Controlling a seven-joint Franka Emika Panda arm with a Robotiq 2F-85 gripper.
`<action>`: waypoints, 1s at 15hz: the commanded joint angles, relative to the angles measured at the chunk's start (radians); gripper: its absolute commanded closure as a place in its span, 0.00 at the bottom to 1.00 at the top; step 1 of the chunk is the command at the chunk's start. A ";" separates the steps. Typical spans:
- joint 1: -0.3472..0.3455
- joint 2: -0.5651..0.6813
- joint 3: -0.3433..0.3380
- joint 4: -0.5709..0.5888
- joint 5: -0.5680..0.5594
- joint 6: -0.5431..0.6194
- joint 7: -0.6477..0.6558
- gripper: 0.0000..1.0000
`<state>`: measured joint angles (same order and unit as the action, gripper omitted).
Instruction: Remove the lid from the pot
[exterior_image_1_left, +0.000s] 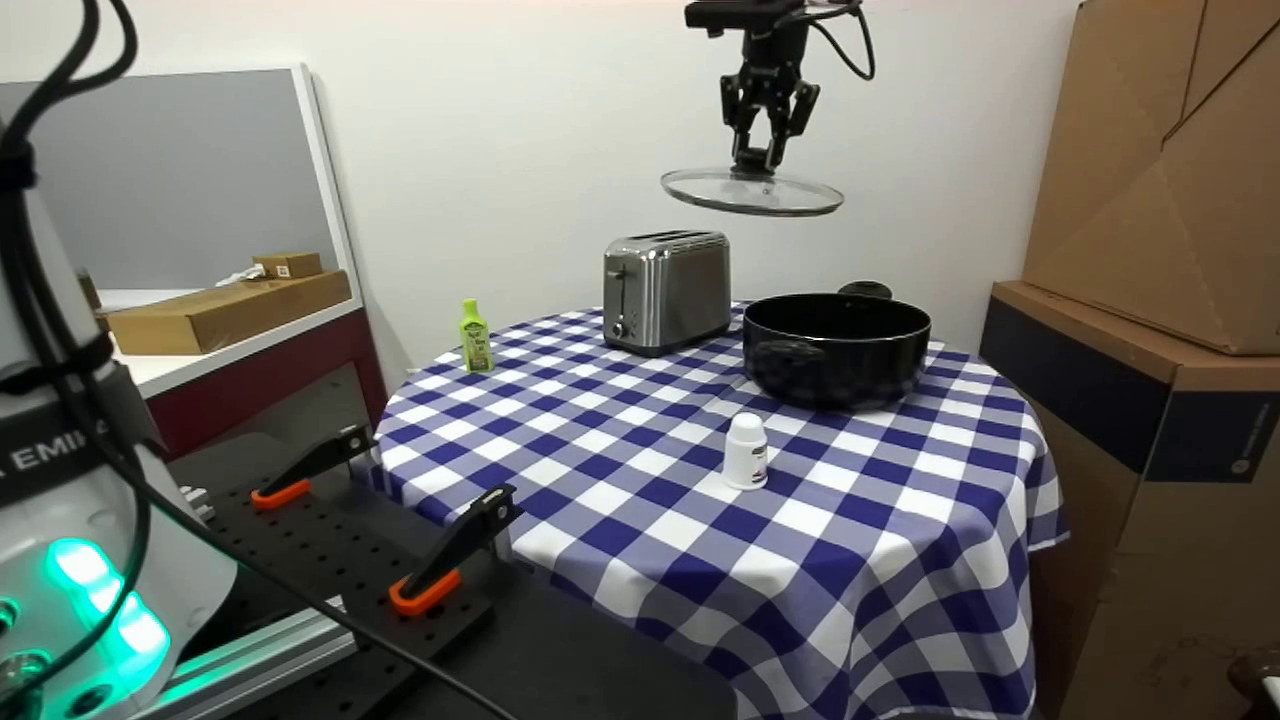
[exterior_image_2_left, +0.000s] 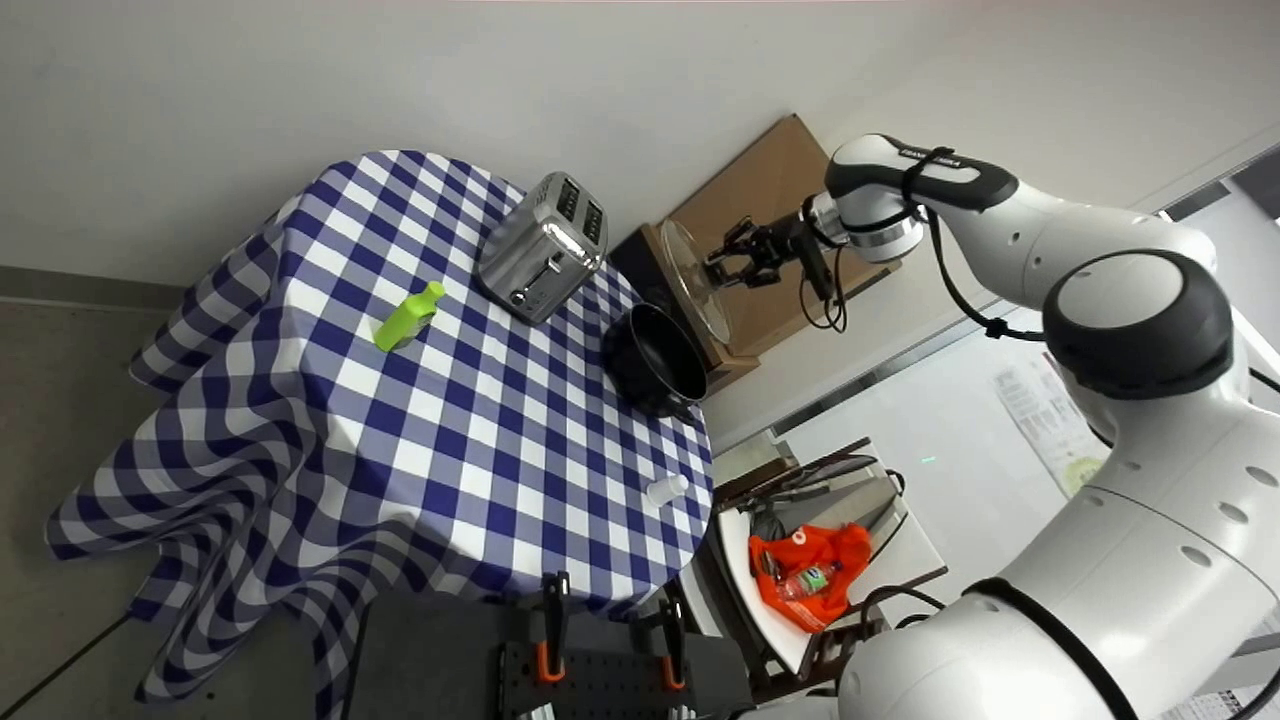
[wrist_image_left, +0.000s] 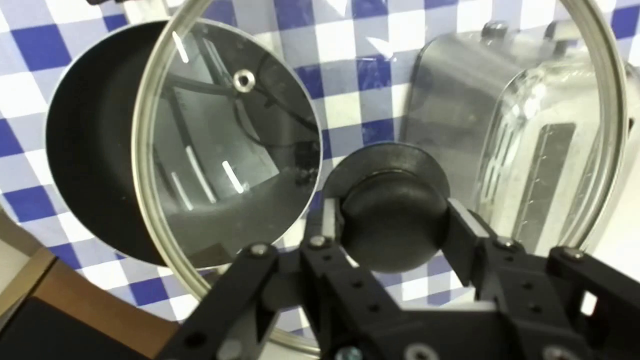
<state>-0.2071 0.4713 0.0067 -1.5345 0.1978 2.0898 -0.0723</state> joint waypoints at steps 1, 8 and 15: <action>0.024 -0.158 0.015 -0.249 0.042 0.013 -0.080 0.75; 0.093 -0.226 0.019 -0.667 0.016 0.405 -0.124 0.75; 0.120 -0.251 0.087 -0.889 0.029 0.595 -0.148 0.75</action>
<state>-0.0988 0.2771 0.0847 -2.3458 0.2110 2.6290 -0.1979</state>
